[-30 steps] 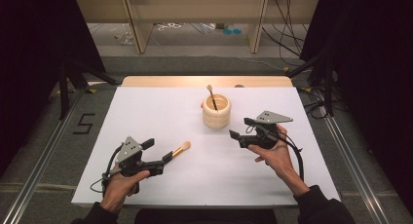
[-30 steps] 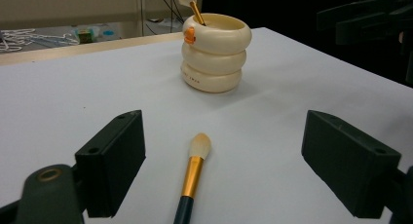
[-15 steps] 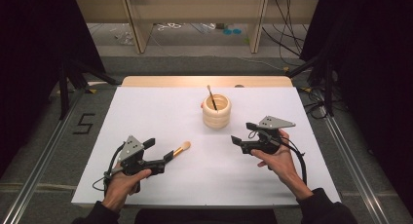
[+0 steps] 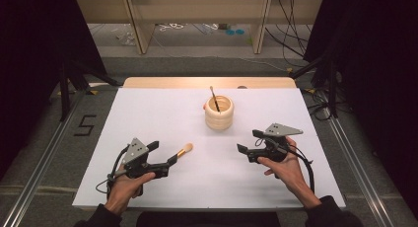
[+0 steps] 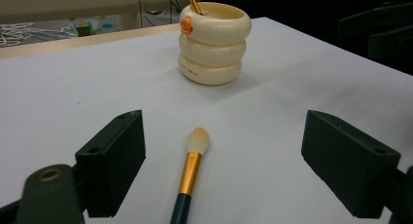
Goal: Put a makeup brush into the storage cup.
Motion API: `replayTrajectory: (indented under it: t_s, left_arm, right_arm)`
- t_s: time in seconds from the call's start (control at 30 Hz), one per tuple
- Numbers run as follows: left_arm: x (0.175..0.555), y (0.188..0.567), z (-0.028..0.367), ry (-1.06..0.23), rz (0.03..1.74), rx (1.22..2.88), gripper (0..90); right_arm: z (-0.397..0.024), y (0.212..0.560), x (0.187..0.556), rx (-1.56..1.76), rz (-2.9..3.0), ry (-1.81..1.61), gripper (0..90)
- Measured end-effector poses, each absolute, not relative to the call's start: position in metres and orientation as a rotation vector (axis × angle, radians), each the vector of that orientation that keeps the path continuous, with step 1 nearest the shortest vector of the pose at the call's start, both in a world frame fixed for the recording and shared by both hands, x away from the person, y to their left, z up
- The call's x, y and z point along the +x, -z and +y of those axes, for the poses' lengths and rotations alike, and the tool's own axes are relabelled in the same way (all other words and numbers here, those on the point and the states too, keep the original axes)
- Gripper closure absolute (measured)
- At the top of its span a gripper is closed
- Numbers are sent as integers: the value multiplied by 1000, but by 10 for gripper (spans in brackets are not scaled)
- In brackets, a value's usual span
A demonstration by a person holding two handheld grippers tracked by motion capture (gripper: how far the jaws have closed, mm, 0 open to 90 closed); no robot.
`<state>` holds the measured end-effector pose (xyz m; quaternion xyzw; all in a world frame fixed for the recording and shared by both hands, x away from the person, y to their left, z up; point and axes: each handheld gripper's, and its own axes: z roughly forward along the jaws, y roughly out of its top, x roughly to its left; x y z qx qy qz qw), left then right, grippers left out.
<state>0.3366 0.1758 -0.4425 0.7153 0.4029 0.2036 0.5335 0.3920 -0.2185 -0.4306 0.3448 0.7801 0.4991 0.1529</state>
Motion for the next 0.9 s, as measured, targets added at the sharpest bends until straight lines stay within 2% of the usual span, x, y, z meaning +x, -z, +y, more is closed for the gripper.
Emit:
replayTrajectory:
  t_s: [0.9]
  left_arm:
    - [338, 443, 183, -492, 984, 1761, 158]
  right_arm:
    - [-229, 434, 372, 994, 2228, -1445, 178]
